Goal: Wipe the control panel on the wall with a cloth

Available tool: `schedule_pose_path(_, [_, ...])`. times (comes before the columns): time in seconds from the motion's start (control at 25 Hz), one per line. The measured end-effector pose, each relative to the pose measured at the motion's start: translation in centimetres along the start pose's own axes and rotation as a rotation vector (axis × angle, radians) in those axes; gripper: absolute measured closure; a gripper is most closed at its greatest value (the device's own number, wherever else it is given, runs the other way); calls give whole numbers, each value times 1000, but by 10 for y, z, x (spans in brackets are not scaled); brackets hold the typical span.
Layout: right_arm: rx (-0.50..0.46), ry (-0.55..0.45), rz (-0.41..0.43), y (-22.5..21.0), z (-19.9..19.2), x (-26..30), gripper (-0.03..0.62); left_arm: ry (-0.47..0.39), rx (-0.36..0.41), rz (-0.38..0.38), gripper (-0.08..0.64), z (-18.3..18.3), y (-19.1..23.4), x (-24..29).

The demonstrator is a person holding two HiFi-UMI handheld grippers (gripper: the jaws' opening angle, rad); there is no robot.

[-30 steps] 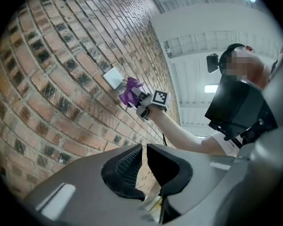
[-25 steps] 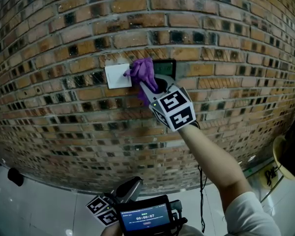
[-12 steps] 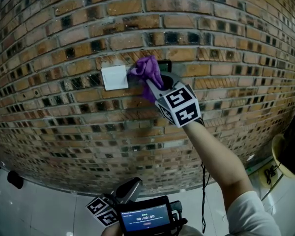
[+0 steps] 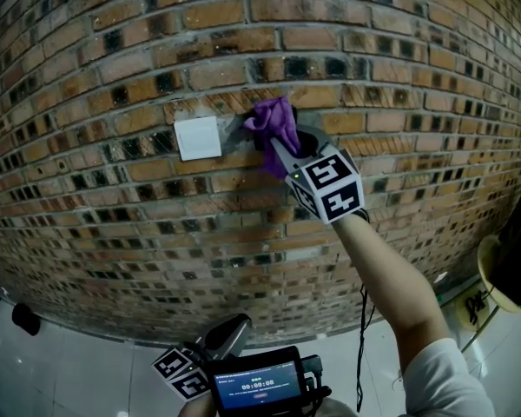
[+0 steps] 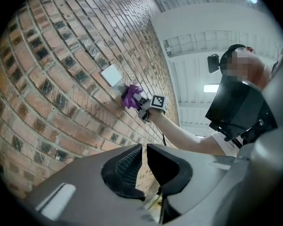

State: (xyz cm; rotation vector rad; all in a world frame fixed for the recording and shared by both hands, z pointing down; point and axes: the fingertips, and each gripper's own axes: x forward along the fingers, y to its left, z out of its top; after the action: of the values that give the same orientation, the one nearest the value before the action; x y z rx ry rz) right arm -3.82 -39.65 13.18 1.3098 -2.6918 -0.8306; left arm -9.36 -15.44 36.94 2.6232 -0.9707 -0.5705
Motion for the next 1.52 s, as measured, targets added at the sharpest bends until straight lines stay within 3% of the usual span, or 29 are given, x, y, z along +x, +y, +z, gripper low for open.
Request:
schedule_pose_path(0.92, [8, 47, -79, -41, -22, -28, 508, 26, 1, -29, 541, -4, -8, 9])
schedule_pose_path(1.24, [-5, 45, -165, -65, -23, -49, 508, 32, -4, -31, 541, -6, -9, 11])
schedule_pose_path(1.52, [-10, 43, -188, -75, -23, -68, 508, 36, -11, -36, 541, -10, -6, 14])
